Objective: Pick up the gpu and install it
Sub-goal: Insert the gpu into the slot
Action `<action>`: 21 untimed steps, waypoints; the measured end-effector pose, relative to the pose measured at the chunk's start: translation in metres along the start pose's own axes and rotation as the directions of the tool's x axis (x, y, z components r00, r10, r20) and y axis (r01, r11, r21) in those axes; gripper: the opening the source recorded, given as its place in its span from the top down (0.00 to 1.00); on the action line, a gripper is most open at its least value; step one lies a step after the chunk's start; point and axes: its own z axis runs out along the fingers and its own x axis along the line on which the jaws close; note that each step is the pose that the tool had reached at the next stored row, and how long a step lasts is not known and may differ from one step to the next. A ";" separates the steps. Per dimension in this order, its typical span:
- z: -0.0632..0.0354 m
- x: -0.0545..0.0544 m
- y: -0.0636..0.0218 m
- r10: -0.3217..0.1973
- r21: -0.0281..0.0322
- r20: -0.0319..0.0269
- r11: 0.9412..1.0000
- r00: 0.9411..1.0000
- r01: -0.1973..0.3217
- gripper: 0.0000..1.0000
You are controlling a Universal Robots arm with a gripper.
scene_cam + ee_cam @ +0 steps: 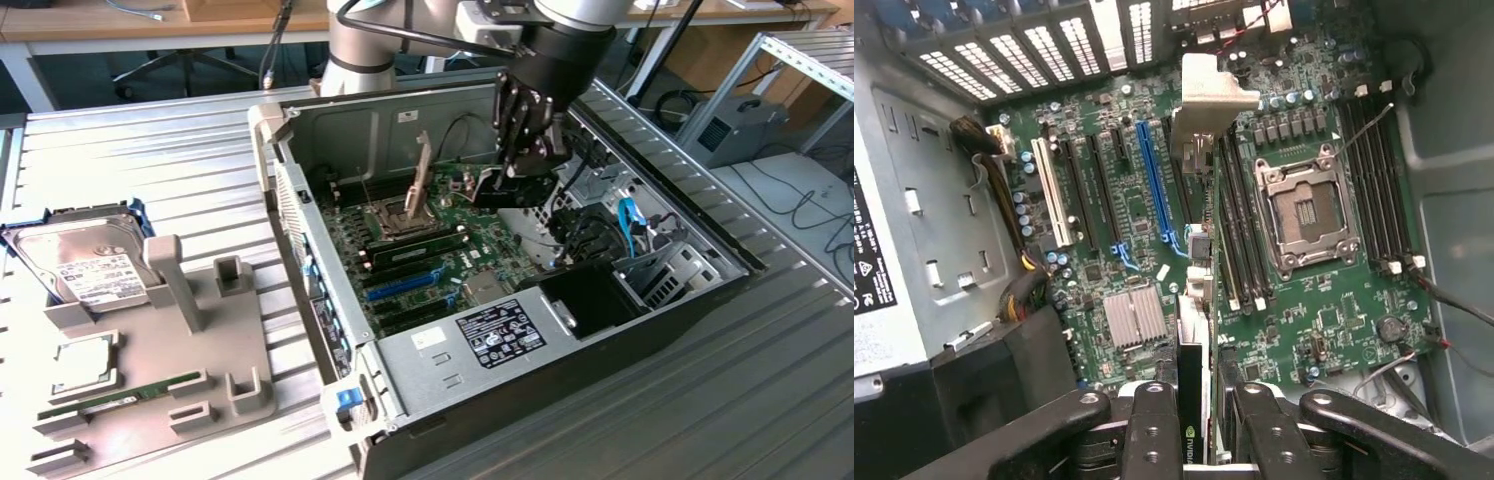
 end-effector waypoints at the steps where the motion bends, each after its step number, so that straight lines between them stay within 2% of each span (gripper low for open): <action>1: 0.0000 0.000 0.0000 -0.009 0.000 0.000 1.000 1.000 0.009 0.74; 4: 0.0002 0.000 0.0000 -0.070 -0.002 -0.001 0.998 0.998 0.070 0.74; 5: 0.0003 0.000 0.0000 -0.102 -0.003 -0.003 0.995 0.995 0.102 0.74; 21: 0.0004 0.000 0.0000 -0.135 -0.004 -0.003 0.991 0.991 0.135 0.74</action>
